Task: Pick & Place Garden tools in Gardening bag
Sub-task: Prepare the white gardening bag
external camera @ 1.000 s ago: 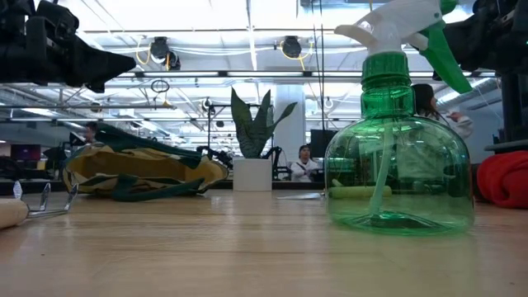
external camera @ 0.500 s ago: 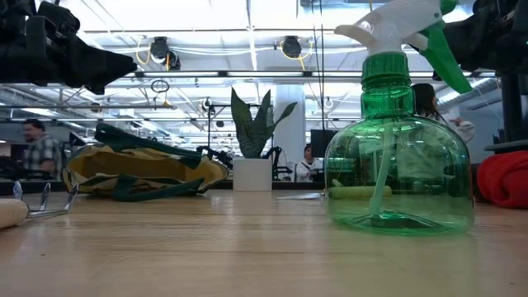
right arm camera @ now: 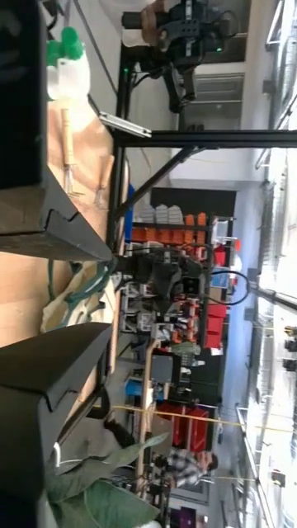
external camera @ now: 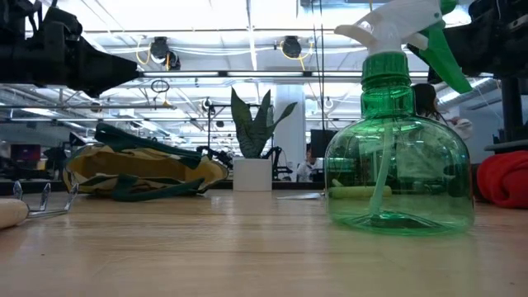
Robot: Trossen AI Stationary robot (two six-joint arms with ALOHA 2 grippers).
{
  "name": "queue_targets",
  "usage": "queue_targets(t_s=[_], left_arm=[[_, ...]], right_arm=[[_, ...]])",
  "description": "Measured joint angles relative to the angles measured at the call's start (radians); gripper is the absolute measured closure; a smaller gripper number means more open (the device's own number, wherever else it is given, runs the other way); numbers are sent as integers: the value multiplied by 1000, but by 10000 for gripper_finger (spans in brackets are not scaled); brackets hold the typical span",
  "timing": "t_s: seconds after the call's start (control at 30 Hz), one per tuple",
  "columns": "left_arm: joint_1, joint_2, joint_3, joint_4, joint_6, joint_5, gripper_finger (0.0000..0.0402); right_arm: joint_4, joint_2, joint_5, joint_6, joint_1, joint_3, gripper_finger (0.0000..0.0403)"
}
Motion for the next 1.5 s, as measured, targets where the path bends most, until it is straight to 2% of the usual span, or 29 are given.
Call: queue_targets(t_s=[0.23,0.4,0.83,1.0,1.27,1.5], left_arm=[[0,2,0,-2,-10,22,204],[0,59,14,3,-35,58,204],[-1,400,188,-16,-32,65,204],[-7,516,259,-80,-38,95,204],[-100,655,320,-177,-25,81,204],[-211,700,340,-185,-86,-22,204]], right_arm=[[92,63,0,-4,0,0,277],[134,95,0,-6,0,0,277],[157,130,0,-1,0,0,277],[157,130,0,-1,0,0,277],[157,130,0,-2,0,0,277],[157,130,0,-3,0,0,277]])
